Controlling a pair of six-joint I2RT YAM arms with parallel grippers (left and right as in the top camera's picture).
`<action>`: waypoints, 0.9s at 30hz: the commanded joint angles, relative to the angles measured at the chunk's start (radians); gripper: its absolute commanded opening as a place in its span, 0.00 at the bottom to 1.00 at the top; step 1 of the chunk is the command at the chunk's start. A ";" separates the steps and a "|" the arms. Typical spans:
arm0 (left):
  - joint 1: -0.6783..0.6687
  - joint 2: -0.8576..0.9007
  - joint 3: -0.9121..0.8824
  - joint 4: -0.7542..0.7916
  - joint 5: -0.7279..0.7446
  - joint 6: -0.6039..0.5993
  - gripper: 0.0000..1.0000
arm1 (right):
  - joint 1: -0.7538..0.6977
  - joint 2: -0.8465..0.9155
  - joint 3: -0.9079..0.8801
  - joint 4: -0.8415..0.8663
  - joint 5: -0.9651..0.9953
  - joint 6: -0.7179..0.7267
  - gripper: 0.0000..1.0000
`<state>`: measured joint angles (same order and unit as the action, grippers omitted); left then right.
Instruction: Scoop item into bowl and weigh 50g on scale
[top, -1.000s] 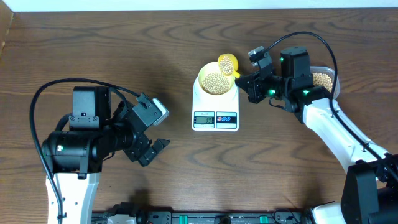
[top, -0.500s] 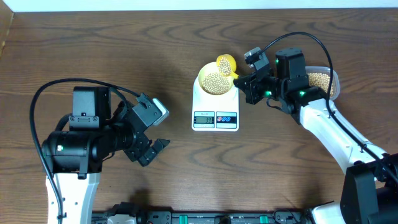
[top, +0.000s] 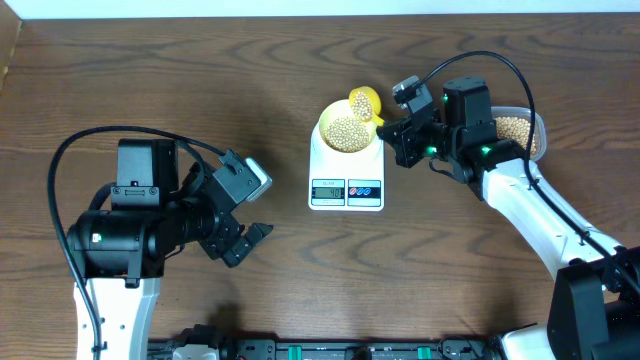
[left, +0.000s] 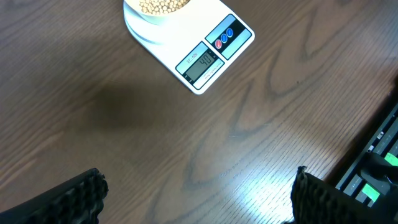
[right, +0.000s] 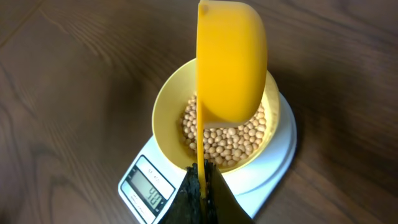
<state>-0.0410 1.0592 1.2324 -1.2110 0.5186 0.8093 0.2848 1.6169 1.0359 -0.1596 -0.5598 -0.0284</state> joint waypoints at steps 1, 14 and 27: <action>0.003 -0.002 0.002 -0.003 0.013 0.005 0.96 | 0.005 0.006 -0.001 0.007 0.028 -0.048 0.01; 0.003 -0.002 0.002 -0.003 0.013 0.005 0.96 | 0.024 0.006 -0.001 0.039 0.038 -0.086 0.01; 0.003 -0.002 0.002 -0.003 0.013 0.005 0.96 | 0.024 0.006 -0.001 0.044 0.045 -0.085 0.01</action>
<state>-0.0410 1.0592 1.2327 -1.2110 0.5182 0.8093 0.3054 1.6169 1.0359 -0.1184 -0.5114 -0.0959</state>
